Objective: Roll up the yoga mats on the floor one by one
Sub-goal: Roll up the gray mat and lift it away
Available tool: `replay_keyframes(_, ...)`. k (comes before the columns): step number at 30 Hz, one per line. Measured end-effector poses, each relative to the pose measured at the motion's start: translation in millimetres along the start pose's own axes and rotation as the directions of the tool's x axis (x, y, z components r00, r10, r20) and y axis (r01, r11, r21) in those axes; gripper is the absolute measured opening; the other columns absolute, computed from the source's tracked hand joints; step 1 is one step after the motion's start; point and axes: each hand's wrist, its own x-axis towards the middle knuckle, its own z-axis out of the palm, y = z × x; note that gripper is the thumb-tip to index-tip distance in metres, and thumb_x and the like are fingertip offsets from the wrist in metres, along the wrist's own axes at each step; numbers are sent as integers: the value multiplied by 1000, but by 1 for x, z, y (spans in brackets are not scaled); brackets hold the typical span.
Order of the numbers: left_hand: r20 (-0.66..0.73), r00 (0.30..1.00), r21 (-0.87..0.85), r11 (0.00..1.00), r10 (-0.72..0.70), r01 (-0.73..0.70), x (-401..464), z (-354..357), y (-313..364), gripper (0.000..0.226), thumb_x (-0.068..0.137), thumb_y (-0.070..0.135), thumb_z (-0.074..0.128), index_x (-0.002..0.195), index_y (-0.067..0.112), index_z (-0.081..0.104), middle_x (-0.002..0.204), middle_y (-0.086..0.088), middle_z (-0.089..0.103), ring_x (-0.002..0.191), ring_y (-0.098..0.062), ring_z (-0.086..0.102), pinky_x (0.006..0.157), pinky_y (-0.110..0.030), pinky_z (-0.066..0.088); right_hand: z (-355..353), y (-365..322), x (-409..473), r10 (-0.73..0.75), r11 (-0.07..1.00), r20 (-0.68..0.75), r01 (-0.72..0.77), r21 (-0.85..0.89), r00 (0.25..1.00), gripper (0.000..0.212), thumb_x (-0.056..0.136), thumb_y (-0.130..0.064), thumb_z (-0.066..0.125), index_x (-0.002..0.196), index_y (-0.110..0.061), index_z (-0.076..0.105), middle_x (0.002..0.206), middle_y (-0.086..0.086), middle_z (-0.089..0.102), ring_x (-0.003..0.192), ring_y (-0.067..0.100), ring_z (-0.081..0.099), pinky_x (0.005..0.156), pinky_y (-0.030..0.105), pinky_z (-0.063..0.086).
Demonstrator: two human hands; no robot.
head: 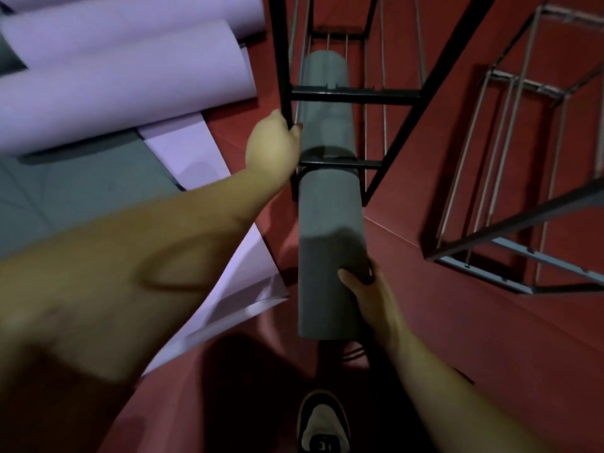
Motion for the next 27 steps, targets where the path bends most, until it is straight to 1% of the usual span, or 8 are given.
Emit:
replay_keyframes(3, -18, 999, 25, 999, 38, -37, -23, -6, -5, 27, 96, 21, 49, 109, 0, 59, 106, -20, 67, 97, -40, 59, 66, -33, 32, -3, -9, 12, -25, 1000, -11, 25, 12, 1000, 48, 85, -28, 76, 129, -23, 56, 114, -8, 66, 100, 14, 64, 70, 15, 48)
replay_keyframes(6, 12, 998, 12, 998, 54, -54, -50, -11, -8, 25, 97, 23, 50, 109, 3, 59, 106, -18, 67, 98, -39, 58, 66, -33, 31, 0, -24, 36, 29, 983, -56, -18, 181, 998, 55, 82, -27, 79, 131, -23, 53, 114, -2, 67, 98, 15, 68, 74, 26, 55)
replay_keyframes(10, 55, 998, -9, 1000, -21, 21, -71, -10, -14, 26, 98, 23, 49, 114, 5, 60, 109, -15, 67, 100, -37, 59, 68, -32, 33, 6, -35, 59, 21, 982, -118, 2, 190, 993, 67, 81, -26, 80, 135, -16, 42, 123, 4, 60, 101, 12, 63, 77, 22, 51)
replay_keyframes(15, 56, 996, -36, 997, -70, 72, -73, -8, -11, 26, 99, 23, 48, 117, 7, 59, 108, -14, 68, 98, -36, 61, 74, -36, 44, 19, -1, 9, 243, 962, -224, -205, 180, 944, 96, 71, -47, 84, 147, -17, 34, 134, 4, 52, 117, 26, 56, 92, 39, 50)
replay_keyframes(17, 54, 996, -46, 996, -77, 80, -75, -8, -11, 26, 99, 23, 48, 117, 8, 59, 107, -13, 68, 97, -35, 61, 78, -39, 48, 31, 8, -11, 378, 888, -70, -341, 308, 923, 86, 68, -59, 81, 137, -32, 38, 129, 4, 57, 113, 31, 60, 95, 51, 51)
replay_keyframes(18, 54, 996, -48, 996, -77, 80, -76, -8, -11, 26, 99, 23, 48, 117, 8, 59, 106, -13, 68, 96, -35, 61, 77, -39, 48, 37, 6, -13, 439, 790, 21, -397, 467, 898, 74, 71, -57, 79, 130, -36, 40, 125, 5, 59, 109, 32, 63, 92, 53, 53)
replay_keyframes(21, 63, 996, -47, 996, -68, 71, -76, -9, -12, 25, 99, 22, 49, 117, 8, 59, 105, -13, 68, 96, -34, 61, 75, -37, 45, 47, -3, 1, 459, 551, 59, -336, 764, 886, 64, 80, -31, 79, 134, -22, 46, 126, 11, 61, 108, 34, 65, 74, 45, 60)
replay_keyframes(27, 79, 996, -23, 999, -47, 49, -74, -11, -15, 26, 99, 22, 49, 116, 6, 60, 107, -14, 68, 99, -36, 61, 75, -35, 42, 46, -30, 31, 289, 632, -46, -154, 759, 956, 39, 90, -16, 69, 127, -15, 55, 124, 14, 64, 111, 30, 65, 81, 42, 60)
